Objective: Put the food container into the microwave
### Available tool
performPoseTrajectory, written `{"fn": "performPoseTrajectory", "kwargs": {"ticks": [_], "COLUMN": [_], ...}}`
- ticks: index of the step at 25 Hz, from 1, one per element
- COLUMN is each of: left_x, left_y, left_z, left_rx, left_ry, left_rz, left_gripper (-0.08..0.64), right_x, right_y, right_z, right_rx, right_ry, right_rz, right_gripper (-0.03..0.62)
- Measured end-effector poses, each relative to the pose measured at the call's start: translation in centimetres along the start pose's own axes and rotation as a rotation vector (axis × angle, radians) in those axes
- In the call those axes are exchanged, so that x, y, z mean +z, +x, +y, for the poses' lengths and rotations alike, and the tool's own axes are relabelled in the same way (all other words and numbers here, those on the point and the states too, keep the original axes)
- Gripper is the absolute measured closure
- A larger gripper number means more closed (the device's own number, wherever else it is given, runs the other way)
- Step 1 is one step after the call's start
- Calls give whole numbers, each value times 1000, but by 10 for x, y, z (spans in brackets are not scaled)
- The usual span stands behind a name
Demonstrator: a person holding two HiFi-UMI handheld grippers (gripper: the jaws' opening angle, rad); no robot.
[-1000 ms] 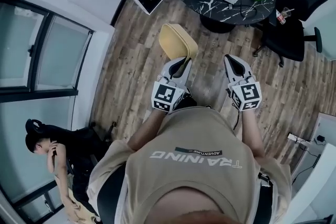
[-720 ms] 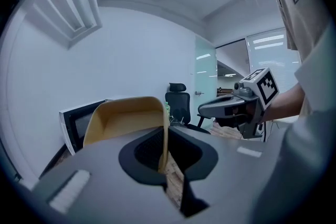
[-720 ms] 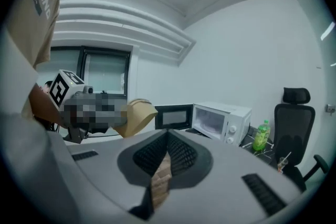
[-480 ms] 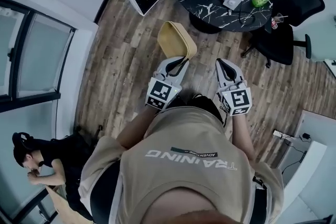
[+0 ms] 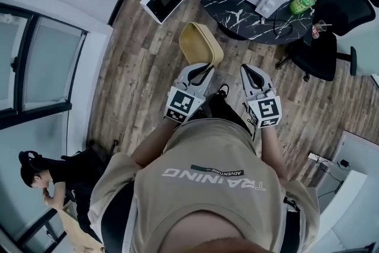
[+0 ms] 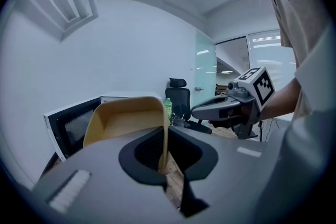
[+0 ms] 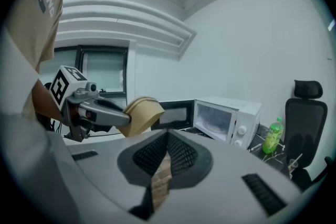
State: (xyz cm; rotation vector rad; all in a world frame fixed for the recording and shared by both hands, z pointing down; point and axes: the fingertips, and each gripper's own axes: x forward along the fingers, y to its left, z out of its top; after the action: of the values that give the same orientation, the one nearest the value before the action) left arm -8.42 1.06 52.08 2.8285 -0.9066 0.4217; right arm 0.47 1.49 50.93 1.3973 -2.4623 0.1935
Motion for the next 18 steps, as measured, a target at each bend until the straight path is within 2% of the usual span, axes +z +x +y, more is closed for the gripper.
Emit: {"fn": "performPoseTrajectory", "kwargs": {"ticks": [4, 8, 12, 18], "left_x": [23, 44, 55, 50], "left_y": [25, 53, 74, 94], "left_z": [11, 17, 30, 47], "left_rx": [13, 18, 52, 89], "left_ry": [33, 64, 36, -5], "left_rz": [7, 15, 30, 76], "left_gripper": [532, 532, 532, 532], "right_x": [16, 22, 21, 7], "right_y": [18, 30, 44, 73], "right_z": [-36, -77, -110, -134], "right_rx": [10, 6, 23, 68], "right_ry": [-17, 27, 83, 63], "right_rz": [-48, -85, -105, -67], "right_gripper": [583, 583, 583, 583]}}
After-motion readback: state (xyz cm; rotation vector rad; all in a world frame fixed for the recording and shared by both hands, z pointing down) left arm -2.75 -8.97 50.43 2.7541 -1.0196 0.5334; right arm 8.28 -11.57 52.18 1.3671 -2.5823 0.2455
